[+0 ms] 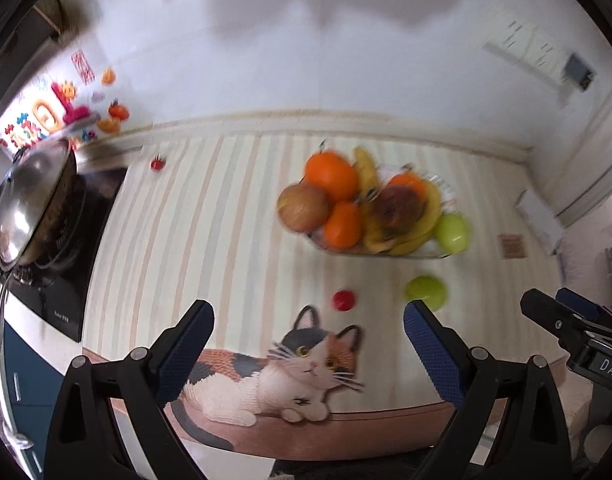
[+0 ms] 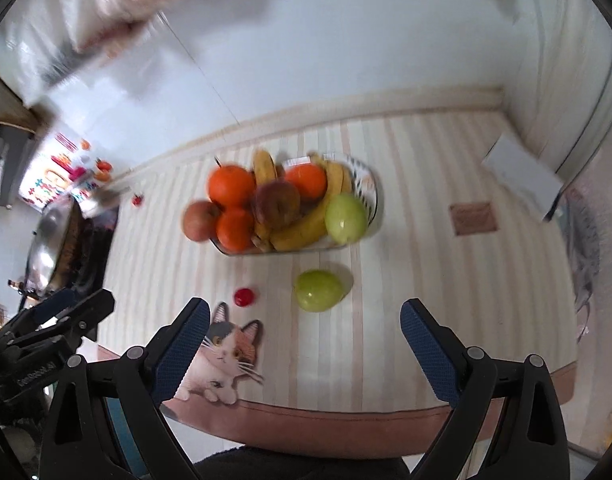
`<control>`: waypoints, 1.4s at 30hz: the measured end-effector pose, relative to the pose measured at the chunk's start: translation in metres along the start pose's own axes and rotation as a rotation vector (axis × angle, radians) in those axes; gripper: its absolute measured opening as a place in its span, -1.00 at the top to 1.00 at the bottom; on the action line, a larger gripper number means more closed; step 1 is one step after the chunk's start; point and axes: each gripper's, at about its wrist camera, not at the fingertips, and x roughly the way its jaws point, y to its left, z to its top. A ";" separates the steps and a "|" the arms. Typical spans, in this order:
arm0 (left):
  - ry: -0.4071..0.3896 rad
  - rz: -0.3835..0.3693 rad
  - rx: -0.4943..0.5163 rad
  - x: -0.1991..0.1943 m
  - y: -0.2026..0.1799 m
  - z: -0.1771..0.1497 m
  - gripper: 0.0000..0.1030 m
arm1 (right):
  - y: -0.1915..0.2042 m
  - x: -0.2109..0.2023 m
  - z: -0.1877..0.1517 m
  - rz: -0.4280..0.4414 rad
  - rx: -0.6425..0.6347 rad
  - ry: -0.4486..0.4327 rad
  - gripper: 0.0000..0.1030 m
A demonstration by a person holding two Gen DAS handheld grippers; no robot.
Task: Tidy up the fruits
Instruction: 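Grasp the red tomato with the left gripper while the right grasps the other green apple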
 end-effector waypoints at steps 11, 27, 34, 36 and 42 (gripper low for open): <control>0.203 0.003 -0.007 0.109 0.018 -0.009 -0.89 | -0.009 0.146 0.001 -0.007 0.018 0.157 -0.45; 0.307 -0.174 0.094 0.184 -0.035 0.001 -0.52 | -0.017 0.187 0.015 -0.007 0.014 0.195 -0.28; 0.321 -0.180 0.152 0.198 -0.050 -0.009 0.30 | -0.017 0.186 0.010 -0.006 -0.004 0.203 -0.28; 0.314 -0.169 0.160 0.198 -0.053 -0.011 0.43 | -0.016 0.187 0.009 -0.004 -0.001 0.198 -0.28; 0.312 -0.166 0.145 0.196 -0.048 -0.014 0.47 | -0.011 0.187 0.014 -0.011 -0.045 0.186 -0.27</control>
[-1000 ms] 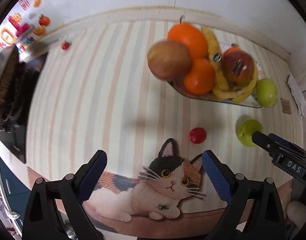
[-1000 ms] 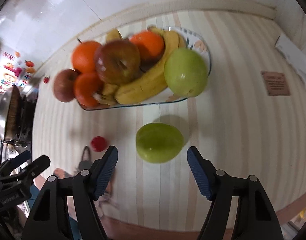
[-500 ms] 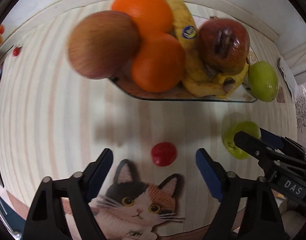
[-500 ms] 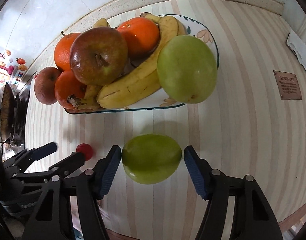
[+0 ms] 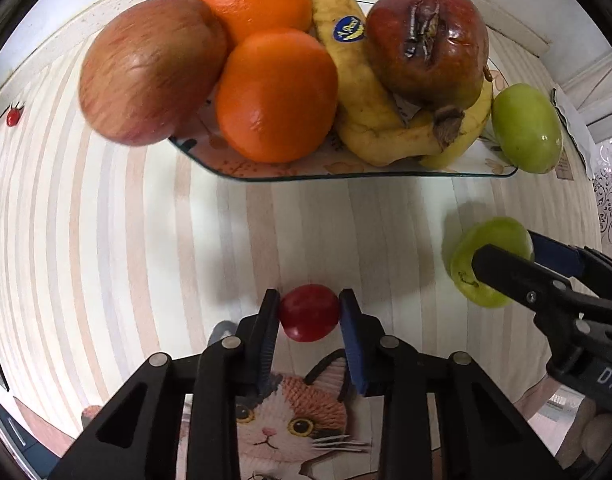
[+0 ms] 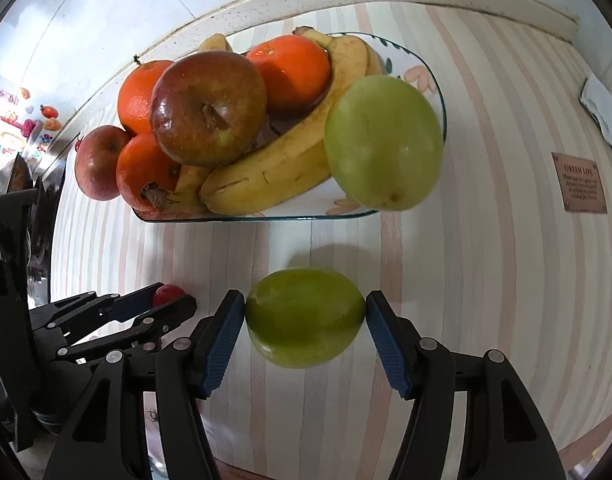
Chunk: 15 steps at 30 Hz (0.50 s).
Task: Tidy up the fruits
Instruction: 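Grasp the red tomato with the left gripper while the right grasps the other green apple, then place the tomato and green apple on the plate and open both grippers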
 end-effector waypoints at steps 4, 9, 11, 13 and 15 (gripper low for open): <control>-0.019 -0.010 -0.023 -0.010 0.013 -0.004 0.47 | -0.001 -0.006 -0.008 0.017 0.015 0.000 -0.26; -0.038 -0.032 -0.041 -0.030 0.012 -0.010 0.47 | -0.009 -0.016 -0.022 0.067 0.053 -0.002 -0.26; -0.053 -0.043 -0.043 -0.043 0.011 -0.011 0.47 | -0.012 -0.026 -0.027 0.091 0.061 -0.013 -0.26; -0.068 -0.060 -0.046 -0.056 0.008 -0.010 0.47 | -0.012 -0.039 -0.030 0.116 0.069 -0.029 -0.26; -0.092 -0.086 -0.045 -0.074 0.006 -0.007 0.47 | -0.013 -0.057 -0.029 0.150 0.081 -0.053 -0.26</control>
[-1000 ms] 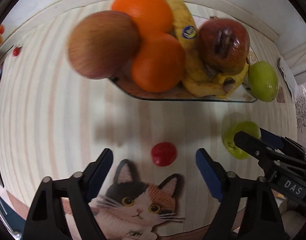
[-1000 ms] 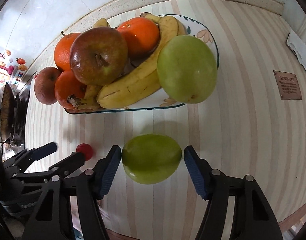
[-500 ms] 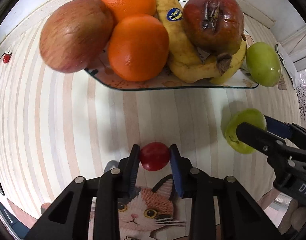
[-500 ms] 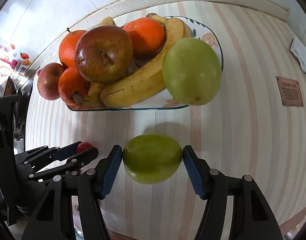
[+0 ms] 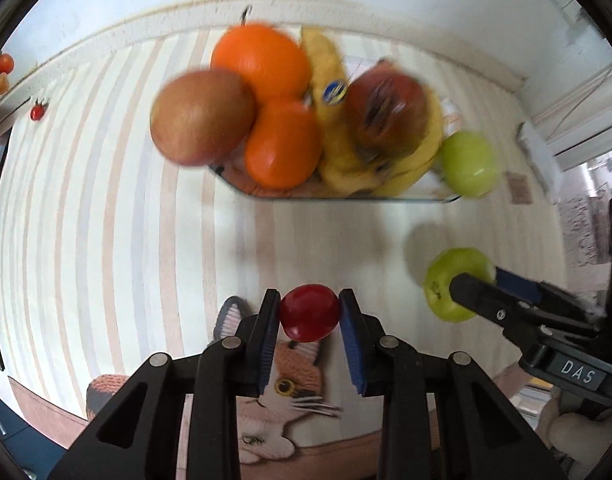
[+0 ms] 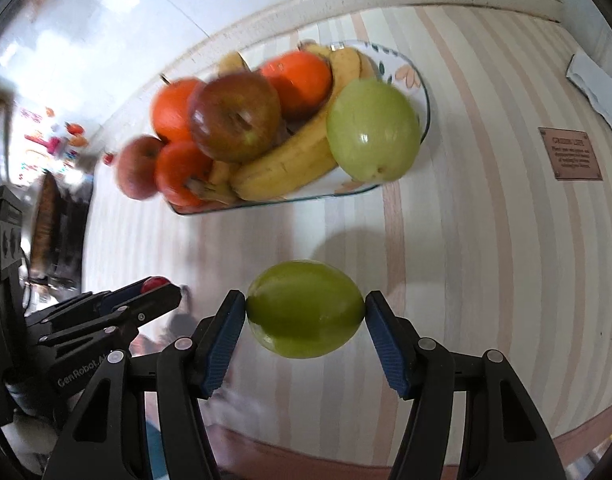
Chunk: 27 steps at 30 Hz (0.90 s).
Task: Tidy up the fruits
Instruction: 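Place the tomato and green apple on the plate and open both grippers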
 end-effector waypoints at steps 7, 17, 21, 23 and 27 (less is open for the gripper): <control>-0.114 -0.076 0.032 -0.054 -0.026 0.046 0.47 | 0.003 -0.071 0.025 0.064 0.012 -0.138 -0.26; -0.083 -0.089 0.070 -0.041 -0.038 0.152 0.47 | -0.028 -0.072 0.113 0.033 0.087 -0.199 -0.26; 0.034 -0.066 0.056 -0.003 -0.025 0.180 0.47 | -0.036 -0.044 0.139 -0.010 0.089 -0.151 -0.26; 0.076 -0.039 0.064 0.014 -0.022 0.187 0.47 | -0.038 -0.029 0.142 -0.035 0.079 -0.123 -0.26; 0.140 -0.002 0.064 0.037 -0.019 0.189 0.46 | -0.047 -0.009 0.148 -0.050 0.088 -0.088 -0.26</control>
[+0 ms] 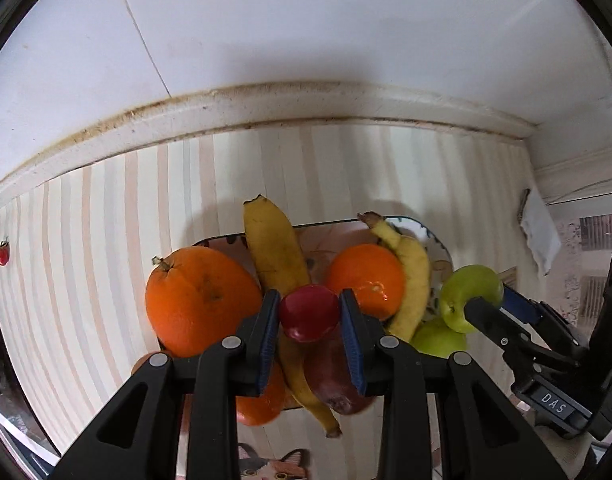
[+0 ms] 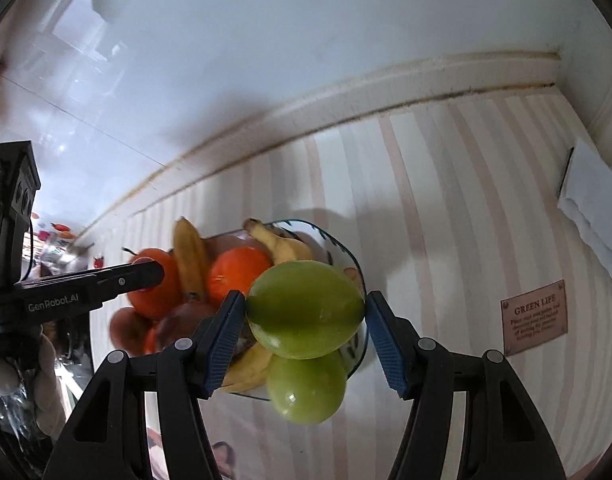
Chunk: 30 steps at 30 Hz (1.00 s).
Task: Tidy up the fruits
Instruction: 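Place the tomato and green apple on the plate and open both grippers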
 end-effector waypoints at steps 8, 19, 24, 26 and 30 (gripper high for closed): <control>0.044 0.034 -0.018 0.014 -0.005 0.001 0.41 | -0.007 0.008 0.008 0.024 0.027 0.040 -0.26; 0.024 0.003 -0.030 0.013 -0.006 0.005 -0.20 | -0.017 0.024 0.019 0.036 0.069 0.073 -0.29; 0.021 -0.011 -0.036 0.013 -0.011 0.007 -0.57 | -0.023 0.032 0.017 0.045 0.084 0.105 -0.31; 0.012 -0.004 -0.035 0.011 -0.014 0.008 -0.69 | -0.023 0.032 0.015 0.046 0.085 0.103 -0.32; -0.007 0.008 -0.033 0.005 -0.016 0.010 -0.69 | -0.021 0.030 0.015 0.037 0.078 0.095 -0.52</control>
